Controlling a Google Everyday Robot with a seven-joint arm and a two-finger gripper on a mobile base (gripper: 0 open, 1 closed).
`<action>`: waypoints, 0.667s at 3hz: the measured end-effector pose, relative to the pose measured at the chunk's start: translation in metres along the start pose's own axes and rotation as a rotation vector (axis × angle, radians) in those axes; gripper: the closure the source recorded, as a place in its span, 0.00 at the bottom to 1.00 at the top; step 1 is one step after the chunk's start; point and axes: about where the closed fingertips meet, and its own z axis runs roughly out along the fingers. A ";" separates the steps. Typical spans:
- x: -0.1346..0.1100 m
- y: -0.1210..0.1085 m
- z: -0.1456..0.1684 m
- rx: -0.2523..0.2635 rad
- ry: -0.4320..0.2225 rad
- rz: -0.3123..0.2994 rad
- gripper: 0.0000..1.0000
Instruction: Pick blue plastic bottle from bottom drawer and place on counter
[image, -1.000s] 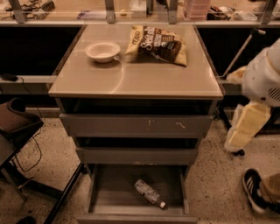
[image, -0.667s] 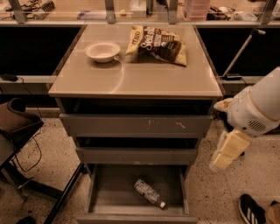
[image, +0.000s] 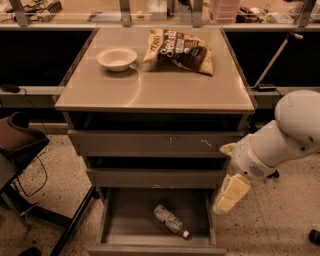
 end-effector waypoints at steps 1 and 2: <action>-0.008 -0.023 0.012 0.052 0.018 -0.014 0.00; -0.008 -0.025 0.012 0.058 0.021 -0.018 0.00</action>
Offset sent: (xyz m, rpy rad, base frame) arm 0.0210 0.0043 -0.0072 -0.0266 -0.0359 -0.0093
